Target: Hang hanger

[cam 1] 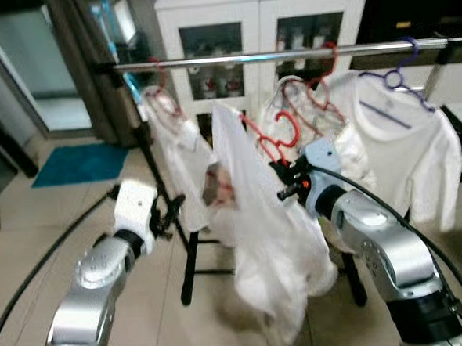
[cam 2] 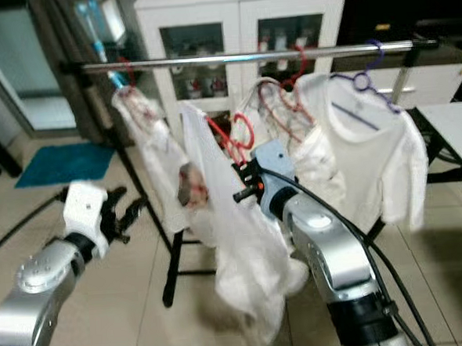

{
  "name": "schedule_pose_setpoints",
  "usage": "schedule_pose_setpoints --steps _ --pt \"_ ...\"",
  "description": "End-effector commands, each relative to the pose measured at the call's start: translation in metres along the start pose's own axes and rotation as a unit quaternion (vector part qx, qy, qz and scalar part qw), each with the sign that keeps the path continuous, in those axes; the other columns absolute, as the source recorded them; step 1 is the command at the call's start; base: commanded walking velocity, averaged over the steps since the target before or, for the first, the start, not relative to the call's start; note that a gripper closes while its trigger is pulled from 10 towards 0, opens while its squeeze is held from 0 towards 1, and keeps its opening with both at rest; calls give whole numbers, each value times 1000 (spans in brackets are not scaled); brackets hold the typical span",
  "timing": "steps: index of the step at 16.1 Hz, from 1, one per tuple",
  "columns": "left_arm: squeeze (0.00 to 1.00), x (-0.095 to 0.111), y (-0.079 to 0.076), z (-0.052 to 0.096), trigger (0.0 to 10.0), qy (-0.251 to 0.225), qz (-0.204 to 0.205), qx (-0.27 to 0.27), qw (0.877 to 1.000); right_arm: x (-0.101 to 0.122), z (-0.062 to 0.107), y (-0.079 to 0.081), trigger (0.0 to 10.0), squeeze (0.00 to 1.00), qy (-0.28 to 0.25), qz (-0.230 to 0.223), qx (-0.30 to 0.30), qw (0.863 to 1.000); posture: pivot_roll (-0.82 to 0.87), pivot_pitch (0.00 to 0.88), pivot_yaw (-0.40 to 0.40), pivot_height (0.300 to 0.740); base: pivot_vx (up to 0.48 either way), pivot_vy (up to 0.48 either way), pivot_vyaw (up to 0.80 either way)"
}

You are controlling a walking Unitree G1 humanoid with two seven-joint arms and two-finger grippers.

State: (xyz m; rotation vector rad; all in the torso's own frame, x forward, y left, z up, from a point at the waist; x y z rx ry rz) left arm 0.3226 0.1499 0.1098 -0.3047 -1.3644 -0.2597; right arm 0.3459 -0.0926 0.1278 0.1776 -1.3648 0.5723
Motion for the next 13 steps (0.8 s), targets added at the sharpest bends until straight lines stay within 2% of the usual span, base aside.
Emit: schedule_pose_setpoints --steps 1,3,5,8,11,13 --pt "0 10 -2 -2 10000 -9 -4 -6 1000 7 -1 -6 10000 0 -8 -10 -21 1000 -32 4 89 740 360 0 0" --pt "0 13 -6 -3 10000 -9 -7 -22 1000 6 -2 -2 10000 0 -8 -11 -25 1000 -30 2 93 740 362 0 0" --pt "0 13 -2 -3 10000 -5 -20 -21 1000 6 -4 -3 10000 0 -5 -11 -34 999 -34 0 88 740 364 0 0" --pt "0 13 -7 -5 10000 4 -35 -43 998 19 -10 -20 10000 0 -11 11 -80 997 -25 0 99 740 364 0 0" --pt "0 11 -7 1 10000 11 -47 -58 997 36 -18 -26 10000 0 -31 21 -94 995 -24 0 81 740 361 0 0" --pt "0 12 -5 1 10000 11 -48 -57 997 38 -22 -26 10000 0 -33 21 -95 995 -25 0 75 740 334 0 0"
Point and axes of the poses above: a point about 5 cm out from each wrist's last joint towards the gripper, its own z axis pointing back from the gripper into the wrist, its own x axis along the axis of the wrist's last joint, y = z × x, the point moved 6 cm from there along -z, pointing out of the wrist towards the gripper, and after that the axes turned 11 degrees about z, right-handed, at the moved point
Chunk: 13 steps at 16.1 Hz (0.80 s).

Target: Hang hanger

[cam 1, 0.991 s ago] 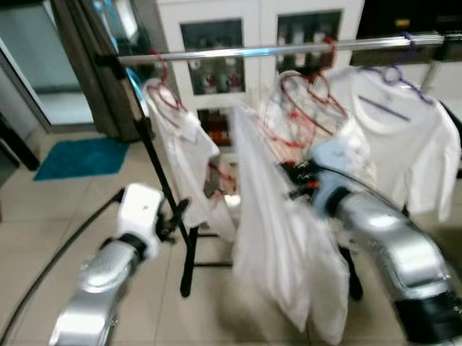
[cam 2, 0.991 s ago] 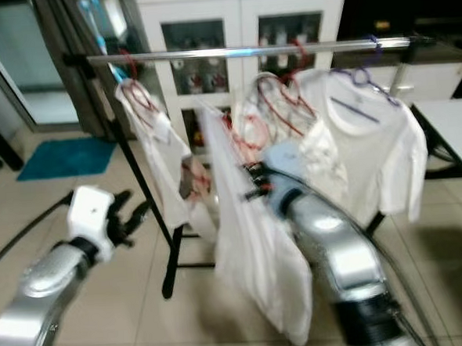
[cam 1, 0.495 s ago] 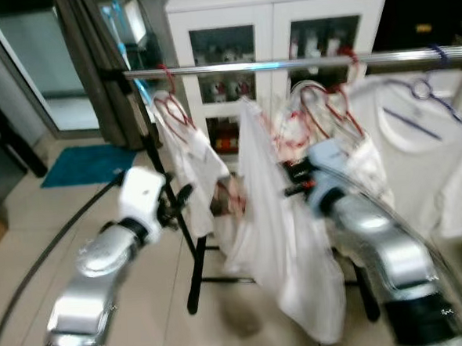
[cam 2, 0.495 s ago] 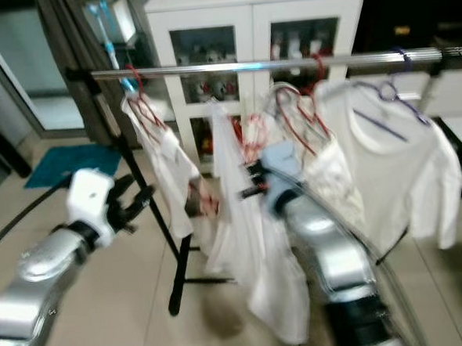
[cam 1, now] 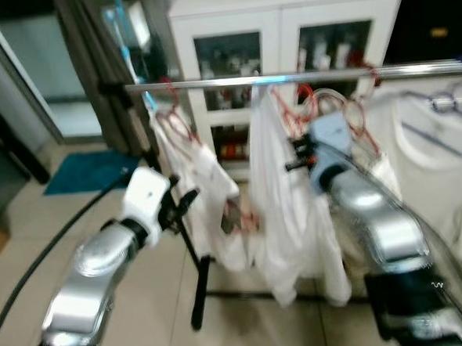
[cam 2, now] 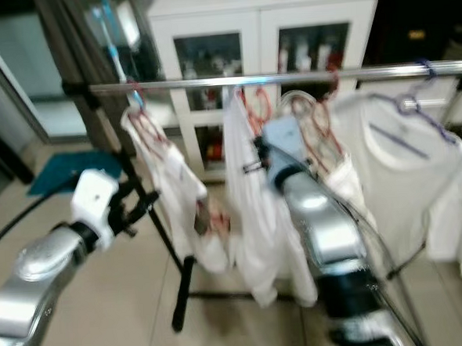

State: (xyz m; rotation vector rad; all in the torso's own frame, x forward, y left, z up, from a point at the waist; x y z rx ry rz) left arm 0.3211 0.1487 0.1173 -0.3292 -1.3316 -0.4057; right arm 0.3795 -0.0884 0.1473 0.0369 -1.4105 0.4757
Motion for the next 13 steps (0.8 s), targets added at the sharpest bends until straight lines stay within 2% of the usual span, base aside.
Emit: schedule_pose_setpoints --steps 1,5,7,8,11,13 --pt "0 9 -3 -2 10000 -12 -3 -10 1000 18 -1 -10 10000 0 -31 8 -15 999 -25 0 75 740 0 0 0" --pt "0 17 -18 1 10000 -25 -2 -56 998 32 -19 -15 10000 0 -40 -3 -26 999 -17 0 76 740 0 0 0" --pt "0 31 -22 3 10000 -53 -2 -83 995 42 -33 -17 10000 0 -40 4 -26 999 -11 0 75 740 0 0 0" --pt "0 31 -22 3 10000 -53 -2 -83 995 42 -33 -17 10000 0 -40 4 -26 999 -11 0 75 740 0 0 0" --pt "0 46 -17 9 10000 -68 1 -103 992 47 -56 -20 10000 0 -21 -13 -30 999 9 11 80 740 0 0 0" --pt "0 47 -14 11 10000 -62 0 -105 992 48 -67 -17 10000 0 -4 1 -25 1000 16 22 85 740 0 0 0"
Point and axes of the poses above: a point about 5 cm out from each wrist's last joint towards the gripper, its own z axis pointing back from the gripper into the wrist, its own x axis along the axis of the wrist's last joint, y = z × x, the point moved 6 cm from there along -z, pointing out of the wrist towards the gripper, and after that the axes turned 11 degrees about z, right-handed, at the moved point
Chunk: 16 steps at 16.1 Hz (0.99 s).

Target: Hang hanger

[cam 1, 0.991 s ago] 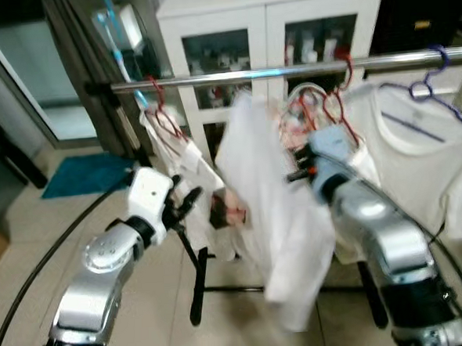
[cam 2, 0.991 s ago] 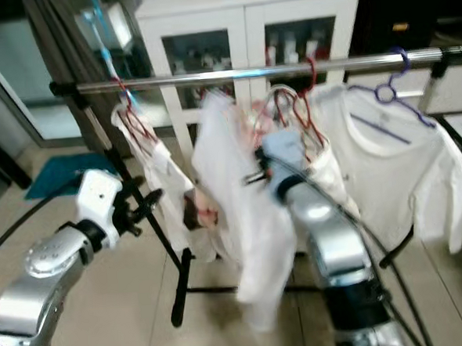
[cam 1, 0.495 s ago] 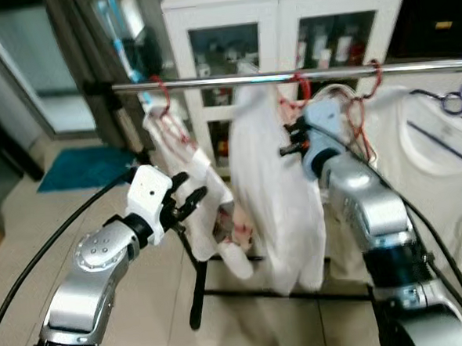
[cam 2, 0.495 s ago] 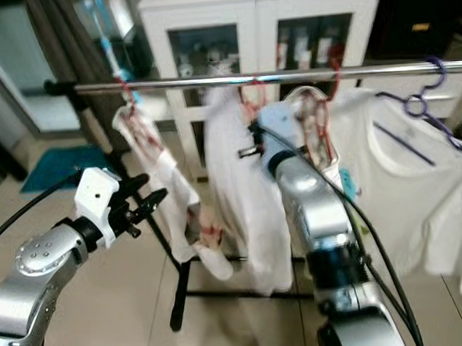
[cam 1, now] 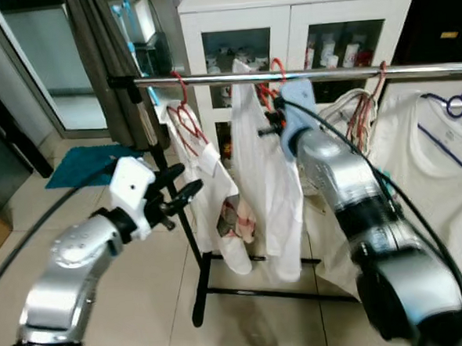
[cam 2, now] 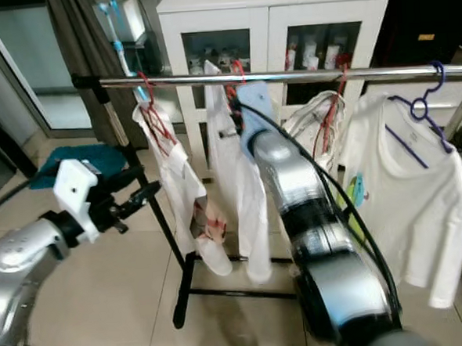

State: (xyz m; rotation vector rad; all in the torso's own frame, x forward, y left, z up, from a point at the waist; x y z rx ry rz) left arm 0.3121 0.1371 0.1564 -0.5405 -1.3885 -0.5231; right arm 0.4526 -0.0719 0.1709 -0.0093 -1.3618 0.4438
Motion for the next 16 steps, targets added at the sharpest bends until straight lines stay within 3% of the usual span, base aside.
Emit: schedule_pose_setpoints --steps 1,4,9,12,16 --pt "0 11 0 2 10000 -7 -12 -9 1000 21 -5 -2 10000 0 -24 -1 -10 1000 24 32 83 740 0 0 0" --pt "0 13 -3 4 10000 -7 -11 -21 1000 25 -11 -5 10000 0 -12 -12 -19 1000 33 44 80 740 0 0 0" --pt "0 28 -27 6 10000 -45 11 -76 996 2 -15 8 10000 0 40 9 -1 999 43 58 72 740 0 0 0" --pt "0 41 -27 4 10000 -71 14 -75 995 -23 -14 18 10000 0 75 11 20 997 43 62 74 740 0 0 0" --pt "0 43 -22 4 10000 -70 9 -68 995 -28 -13 18 10000 0 77 6 19 997 42 60 81 740 0 0 0"
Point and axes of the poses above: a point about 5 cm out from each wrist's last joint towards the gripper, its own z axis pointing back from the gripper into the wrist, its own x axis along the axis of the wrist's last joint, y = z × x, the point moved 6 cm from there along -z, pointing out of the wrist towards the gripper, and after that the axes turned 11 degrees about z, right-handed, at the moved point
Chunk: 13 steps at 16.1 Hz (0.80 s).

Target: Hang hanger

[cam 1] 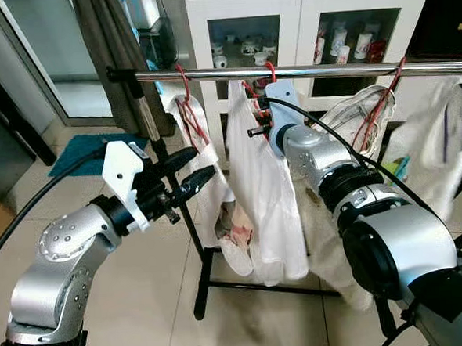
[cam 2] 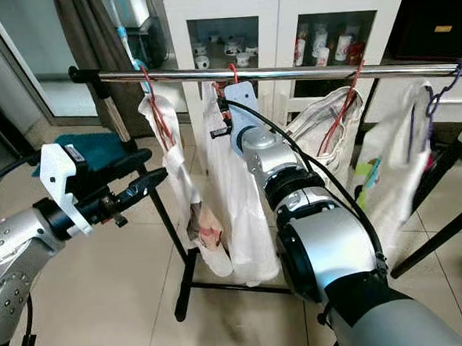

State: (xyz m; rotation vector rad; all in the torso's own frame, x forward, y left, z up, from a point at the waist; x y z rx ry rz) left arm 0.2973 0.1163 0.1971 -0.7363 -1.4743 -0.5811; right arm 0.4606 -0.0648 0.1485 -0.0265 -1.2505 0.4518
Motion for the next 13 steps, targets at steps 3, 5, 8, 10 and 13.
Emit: schedule_pose_setpoints --steps 3,5,8,10,13 --pt "0 3 10 2 10000 0 -12 22 1000 7 0 -1 10000 1000 -32 19 1 999 37 48 81 740 0 0 0" --pt "0 2 13 0 10000 -5 -6 36 999 20 3 1 10000 1000 -74 2 29 997 33 37 76 740 0 0 0" --pt "0 -8 17 -1 10000 1 9 63 998 28 8 -5 10000 1000 -113 14 48 992 22 25 77 740 0 0 0" --pt "0 -16 20 -2 10000 2 14 88 996 30 20 -13 10000 1000 -147 33 52 987 5 14 82 740 0 0 0" --pt "0 -25 36 0 10000 -5 15 165 986 21 58 -19 10000 1000 -202 1 37 979 -5 6 84 740 0 0 0"
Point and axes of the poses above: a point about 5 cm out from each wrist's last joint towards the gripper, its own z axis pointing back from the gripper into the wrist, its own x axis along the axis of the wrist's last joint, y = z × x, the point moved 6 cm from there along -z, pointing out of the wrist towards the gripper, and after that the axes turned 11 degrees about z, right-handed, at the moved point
